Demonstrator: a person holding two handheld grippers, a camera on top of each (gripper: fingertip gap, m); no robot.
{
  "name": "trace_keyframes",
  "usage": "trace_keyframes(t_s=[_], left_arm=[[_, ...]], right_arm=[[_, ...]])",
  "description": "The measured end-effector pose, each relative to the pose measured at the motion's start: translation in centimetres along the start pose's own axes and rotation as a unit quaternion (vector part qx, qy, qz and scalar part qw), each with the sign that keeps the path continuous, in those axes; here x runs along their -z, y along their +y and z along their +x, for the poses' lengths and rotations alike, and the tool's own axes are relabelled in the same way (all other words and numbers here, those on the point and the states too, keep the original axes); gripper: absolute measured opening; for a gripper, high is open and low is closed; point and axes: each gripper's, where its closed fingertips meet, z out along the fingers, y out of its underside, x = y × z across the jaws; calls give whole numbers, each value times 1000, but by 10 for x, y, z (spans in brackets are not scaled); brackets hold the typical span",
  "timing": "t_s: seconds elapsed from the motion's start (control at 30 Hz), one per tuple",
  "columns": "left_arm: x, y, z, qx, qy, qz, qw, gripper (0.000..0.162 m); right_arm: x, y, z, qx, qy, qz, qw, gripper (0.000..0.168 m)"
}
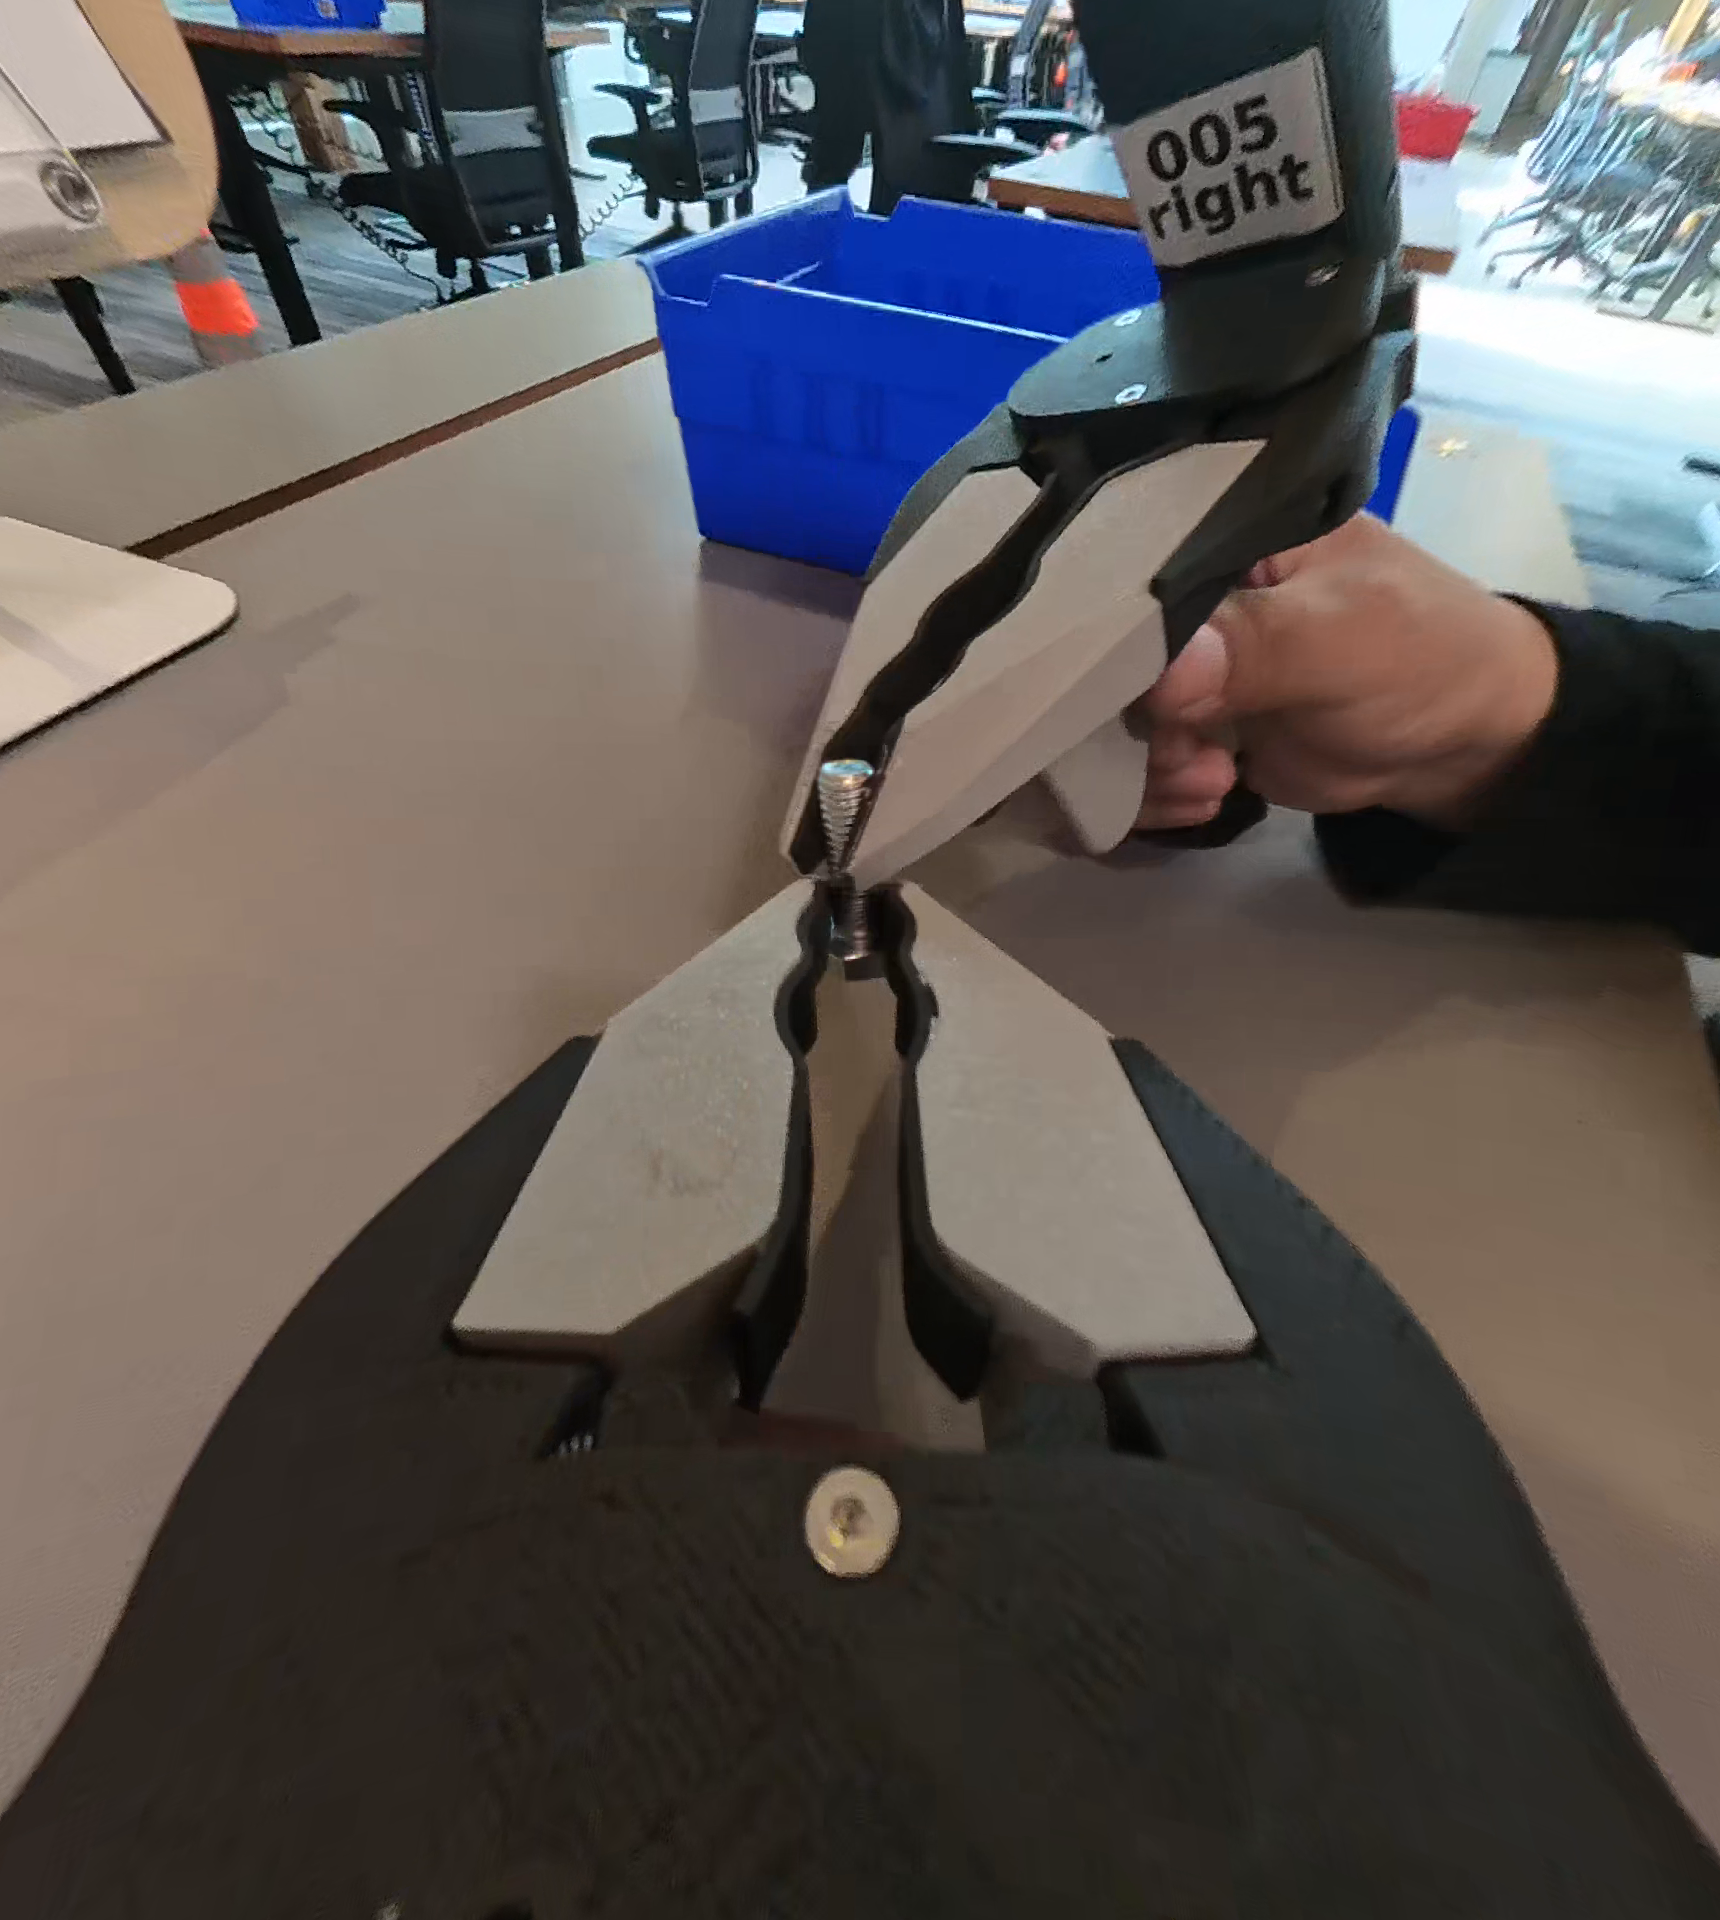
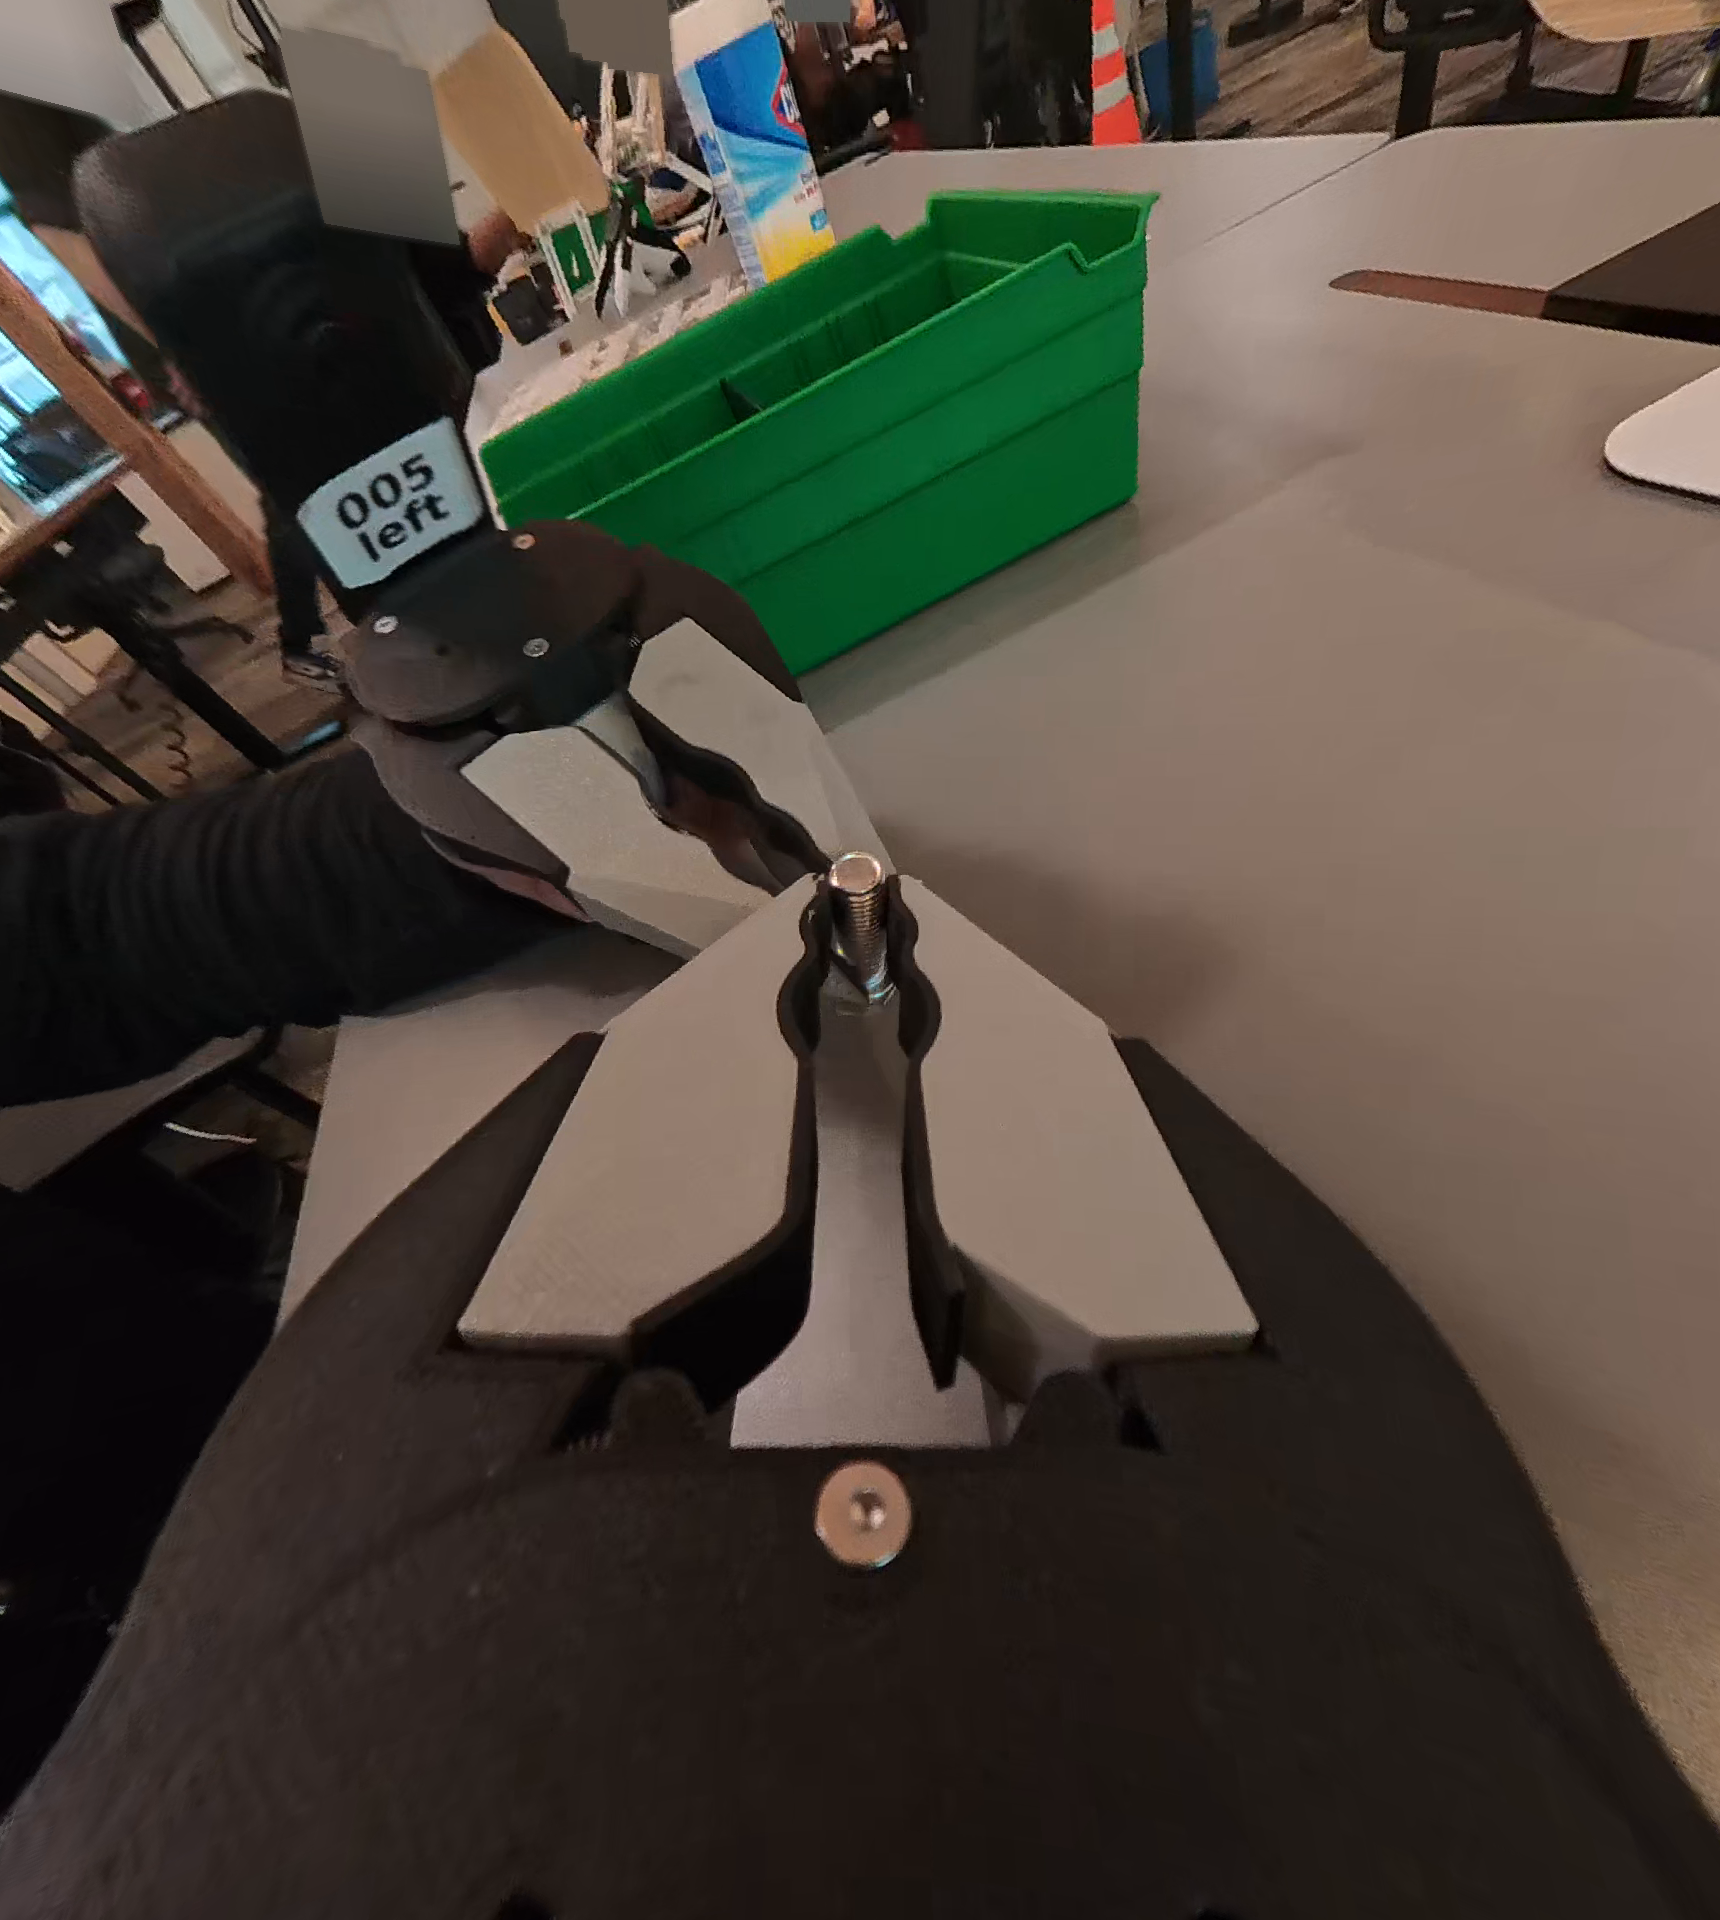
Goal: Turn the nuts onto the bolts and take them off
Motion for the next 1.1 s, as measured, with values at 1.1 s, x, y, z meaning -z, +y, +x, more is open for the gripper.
trace_keyframes(t_s=[1.1], left_arm=[[14, -3, -17, 7, 12, 21, 1000, 7]], right_arm=[[41, -5, 37, 145, 155, -30, 977, 0]])
